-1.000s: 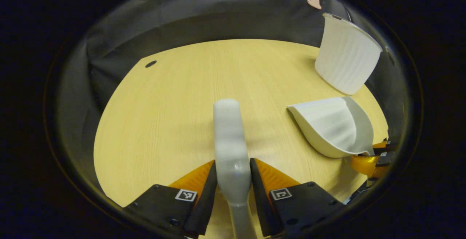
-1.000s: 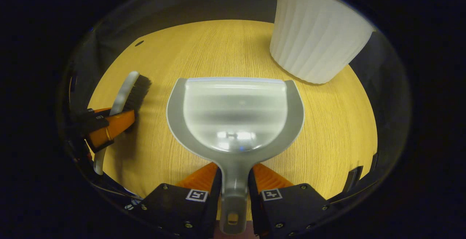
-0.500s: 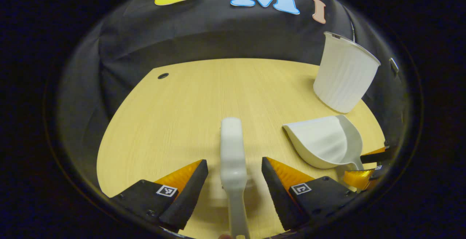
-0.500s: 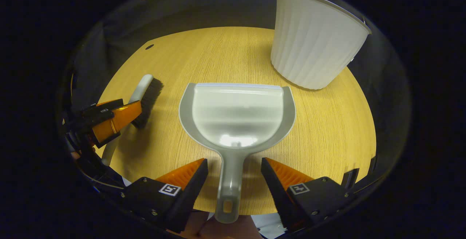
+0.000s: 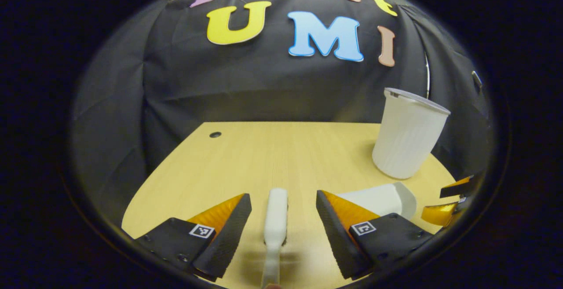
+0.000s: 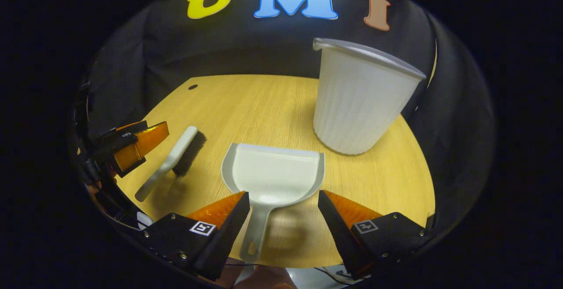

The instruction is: Pick up the small broom and dustpan from the desktop, sweep the trash into the dustpan with the broom, and then empty the trash into the garbage bin.

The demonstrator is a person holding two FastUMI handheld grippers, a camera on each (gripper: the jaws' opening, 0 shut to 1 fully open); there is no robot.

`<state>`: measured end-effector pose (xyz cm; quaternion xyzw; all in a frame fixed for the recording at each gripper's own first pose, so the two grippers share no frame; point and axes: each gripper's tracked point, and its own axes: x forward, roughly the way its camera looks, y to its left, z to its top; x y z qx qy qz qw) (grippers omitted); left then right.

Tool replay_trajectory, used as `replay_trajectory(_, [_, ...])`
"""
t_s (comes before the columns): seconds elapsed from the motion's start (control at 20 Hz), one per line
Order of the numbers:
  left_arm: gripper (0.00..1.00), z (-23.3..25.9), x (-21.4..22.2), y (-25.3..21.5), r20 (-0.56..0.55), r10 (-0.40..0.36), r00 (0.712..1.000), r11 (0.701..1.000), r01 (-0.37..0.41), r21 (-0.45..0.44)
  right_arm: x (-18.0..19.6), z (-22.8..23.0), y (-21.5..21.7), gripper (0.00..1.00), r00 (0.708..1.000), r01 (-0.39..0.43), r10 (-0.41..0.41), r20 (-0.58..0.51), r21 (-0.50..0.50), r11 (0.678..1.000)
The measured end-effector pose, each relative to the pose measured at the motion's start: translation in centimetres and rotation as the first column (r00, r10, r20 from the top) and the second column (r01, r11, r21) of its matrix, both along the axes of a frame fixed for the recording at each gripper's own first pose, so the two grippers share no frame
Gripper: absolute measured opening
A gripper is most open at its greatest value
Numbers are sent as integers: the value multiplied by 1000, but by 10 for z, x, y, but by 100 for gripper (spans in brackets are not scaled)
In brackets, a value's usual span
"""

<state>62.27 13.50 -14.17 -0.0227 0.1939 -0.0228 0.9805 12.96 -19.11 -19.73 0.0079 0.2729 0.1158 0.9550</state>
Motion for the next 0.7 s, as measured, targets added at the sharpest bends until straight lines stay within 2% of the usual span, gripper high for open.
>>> replay_trajectory(0.1, [97,24,0,-4,68,12,998,1000,-11,-8,2,24,-7,98,993,15,-15,113,-2,1000])
replay_trajectory(0.2, [99,50,0,-9,137,14,990,1000,-11,-24,3,53,-14,98,974,38,-40,222,12,999])
replay_trajectory(0.3, [95,76,1,-8,215,13,977,1000,-10,-14,5,72,-20,98,947,61,-67,315,30,998])
replay_trajectory(0.5, [98,117,-1,-3,317,2,948,1000,-2,-1,7,87,-27,96,888,106,-111,446,38,994])
replay_trajectory(0.7, [96,130,2,2,375,-22,927,1000,27,-8,1,103,-39,95,824,205,-211,526,70,976])
